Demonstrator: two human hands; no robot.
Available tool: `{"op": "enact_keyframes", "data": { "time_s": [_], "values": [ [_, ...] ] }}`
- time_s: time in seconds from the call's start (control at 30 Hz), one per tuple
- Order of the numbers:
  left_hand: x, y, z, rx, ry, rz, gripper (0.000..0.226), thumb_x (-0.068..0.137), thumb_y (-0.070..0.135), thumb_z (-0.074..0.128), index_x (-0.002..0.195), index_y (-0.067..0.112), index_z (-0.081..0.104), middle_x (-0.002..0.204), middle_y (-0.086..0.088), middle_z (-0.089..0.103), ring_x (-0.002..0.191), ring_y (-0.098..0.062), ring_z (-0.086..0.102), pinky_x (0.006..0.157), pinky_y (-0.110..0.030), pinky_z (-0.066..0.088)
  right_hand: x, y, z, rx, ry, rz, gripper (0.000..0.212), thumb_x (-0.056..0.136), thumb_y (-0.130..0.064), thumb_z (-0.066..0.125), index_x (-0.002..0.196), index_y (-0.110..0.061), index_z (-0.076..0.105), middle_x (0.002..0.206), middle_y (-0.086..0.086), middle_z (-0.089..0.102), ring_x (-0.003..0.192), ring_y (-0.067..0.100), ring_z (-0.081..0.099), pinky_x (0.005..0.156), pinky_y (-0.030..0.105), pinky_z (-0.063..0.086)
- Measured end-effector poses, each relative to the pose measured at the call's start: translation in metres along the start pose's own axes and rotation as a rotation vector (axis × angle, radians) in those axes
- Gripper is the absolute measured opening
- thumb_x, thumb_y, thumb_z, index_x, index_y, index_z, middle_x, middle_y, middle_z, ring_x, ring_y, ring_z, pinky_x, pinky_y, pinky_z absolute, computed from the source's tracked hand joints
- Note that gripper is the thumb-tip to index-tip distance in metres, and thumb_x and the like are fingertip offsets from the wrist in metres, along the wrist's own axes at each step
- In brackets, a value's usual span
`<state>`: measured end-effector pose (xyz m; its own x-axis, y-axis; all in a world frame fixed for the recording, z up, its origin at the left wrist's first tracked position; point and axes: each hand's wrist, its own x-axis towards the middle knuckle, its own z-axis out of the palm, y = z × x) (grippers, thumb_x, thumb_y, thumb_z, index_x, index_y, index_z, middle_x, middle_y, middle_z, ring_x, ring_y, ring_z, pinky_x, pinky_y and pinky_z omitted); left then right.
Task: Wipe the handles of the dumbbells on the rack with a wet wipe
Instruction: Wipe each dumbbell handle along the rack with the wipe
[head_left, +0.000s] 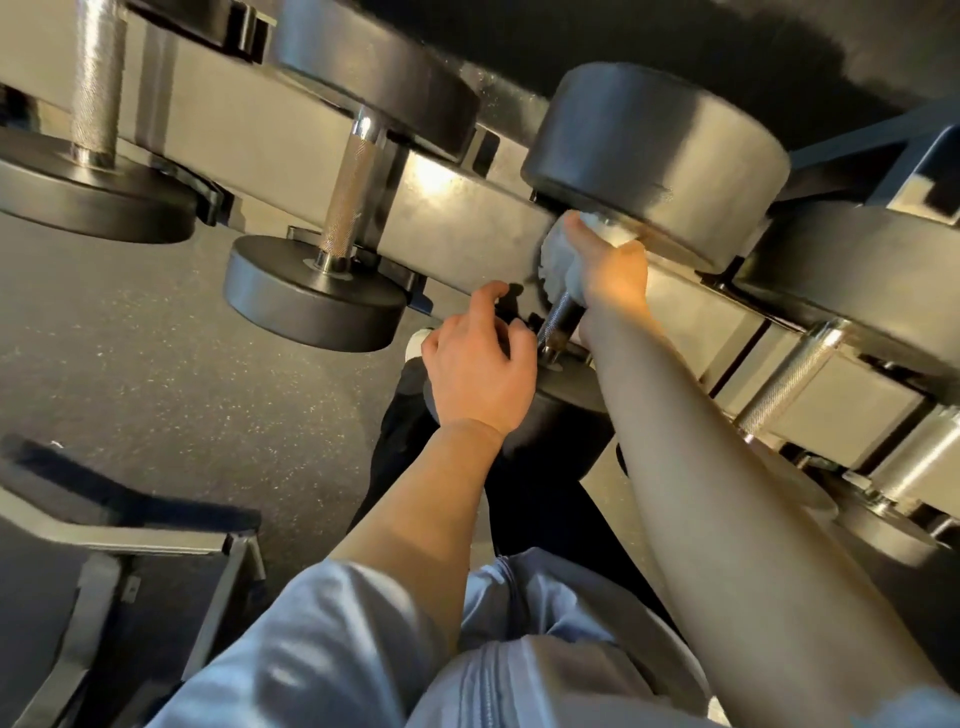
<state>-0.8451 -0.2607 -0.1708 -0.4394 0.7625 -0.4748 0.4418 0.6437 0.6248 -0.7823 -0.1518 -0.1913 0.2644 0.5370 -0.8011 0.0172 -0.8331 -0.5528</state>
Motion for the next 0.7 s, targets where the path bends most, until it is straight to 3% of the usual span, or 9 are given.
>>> {"op": "enact_keyframes", "data": {
  "time_s": [0.13, 0.23, 0.3, 0.37, 0.47, 0.53, 0.57, 0.63, 0.7],
  "values": [
    [-0.001, 0.0, 0.0, -0.017, -0.008, -0.007, 0.043, 0.086, 0.033, 0.036, 0.124, 0.022, 0.051, 0.079, 0.016, 0.047, 0.086, -0.015, 0.049, 0.099, -0.04, 0.031, -0.021, 0.013, -0.003, -0.228, -0.044, -0.178, 0.044, 0.085, -0.024, 0.065, 0.114, -0.022, 0.032, 0.119, 0.01, 0.051, 0.104, 0.021, 0.053, 0.085, 0.035, 0.049],
    [-0.001, 0.001, 0.0, -0.013, -0.011, -0.012, 0.044, 0.085, 0.034, 0.035, 0.124, 0.022, 0.051, 0.076, 0.02, 0.043, 0.086, -0.012, 0.046, 0.102, -0.043, 0.032, -0.021, 0.017, -0.003, -0.353, 0.003, -0.115, 0.036, 0.095, -0.03, 0.049, 0.125, -0.015, 0.034, 0.112, 0.007, 0.052, 0.093, 0.016, 0.055, 0.07, 0.026, 0.051],
    [-0.001, 0.002, 0.0, -0.009, -0.01, -0.011, 0.045, 0.085, 0.035, 0.034, 0.125, 0.021, 0.051, 0.076, 0.017, 0.044, 0.086, -0.013, 0.047, 0.102, -0.043, 0.034, -0.015, 0.015, 0.0, -0.429, 0.086, -0.094, 0.043, 0.099, -0.037, 0.043, 0.132, -0.011, 0.033, 0.107, 0.004, 0.048, 0.09, 0.012, 0.052, 0.059, 0.019, 0.041],
    [-0.001, 0.003, 0.0, -0.007, -0.002, -0.003, 0.044, 0.085, 0.034, 0.035, 0.125, 0.022, 0.051, 0.074, 0.016, 0.044, 0.086, -0.016, 0.05, 0.1, -0.046, 0.037, -0.006, 0.006, 0.0, -0.478, 0.126, -0.158, 0.039, 0.1, -0.034, 0.042, 0.127, -0.006, 0.04, 0.102, 0.005, 0.051, 0.088, 0.014, 0.053, 0.062, 0.023, 0.041],
    [-0.001, 0.001, 0.0, -0.008, 0.0, 0.008, 0.037, 0.09, 0.029, 0.04, 0.125, 0.022, 0.05, 0.072, 0.018, 0.044, 0.086, -0.019, 0.053, 0.099, -0.051, 0.039, 0.007, 0.0, -0.009, -0.425, 0.033, -0.174, 0.042, 0.098, -0.037, 0.046, 0.121, -0.002, 0.048, 0.099, 0.004, 0.054, 0.096, 0.02, 0.058, 0.079, 0.031, 0.048],
    [-0.001, 0.001, 0.0, -0.006, 0.002, 0.004, 0.033, 0.093, 0.024, 0.044, 0.125, 0.022, 0.05, 0.072, 0.018, 0.044, 0.087, -0.019, 0.053, 0.1, -0.051, 0.037, 0.009, -0.001, -0.014, -0.302, -0.005, -0.12, 0.046, 0.092, -0.039, 0.055, 0.121, -0.003, 0.052, 0.099, 0.002, 0.054, 0.096, 0.018, 0.056, 0.083, 0.029, 0.046],
    [-0.001, 0.002, -0.001, -0.002, 0.007, 0.007, 0.032, 0.094, 0.024, 0.045, 0.125, 0.022, 0.05, 0.072, 0.017, 0.044, 0.086, -0.018, 0.052, 0.101, -0.051, 0.037, 0.011, -0.001, -0.013, -0.233, 0.007, -0.116, 0.039, 0.089, -0.037, 0.061, 0.111, -0.005, 0.056, 0.094, 0.0, 0.055, 0.095, 0.018, 0.057, 0.083, 0.028, 0.046],
    [-0.002, 0.002, -0.001, -0.001, 0.006, 0.011, 0.034, 0.093, 0.027, 0.042, 0.125, 0.021, 0.051, 0.072, 0.018, 0.043, 0.085, -0.016, 0.05, 0.101, -0.049, 0.036, 0.009, -0.001, -0.009, -0.119, 0.117, -0.118, 0.023, 0.085, -0.031, 0.067, 0.086, -0.011, 0.055, 0.082, -0.004, 0.056, 0.087, 0.017, 0.06, 0.078, 0.018, 0.046],
    [-0.002, 0.003, -0.001, -0.008, 0.005, 0.008, 0.04, 0.088, 0.032, 0.037, 0.124, 0.021, 0.051, 0.072, 0.018, 0.044, 0.085, -0.016, 0.05, 0.101, -0.045, 0.034, 0.003, 0.001, -0.002, -0.127, 0.257, -0.188, 0.021, 0.089, -0.027, 0.064, 0.08, -0.014, 0.05, 0.07, -0.009, 0.049, 0.067, 0.005, 0.053, 0.056, 0.002, 0.037]
  ]
}}
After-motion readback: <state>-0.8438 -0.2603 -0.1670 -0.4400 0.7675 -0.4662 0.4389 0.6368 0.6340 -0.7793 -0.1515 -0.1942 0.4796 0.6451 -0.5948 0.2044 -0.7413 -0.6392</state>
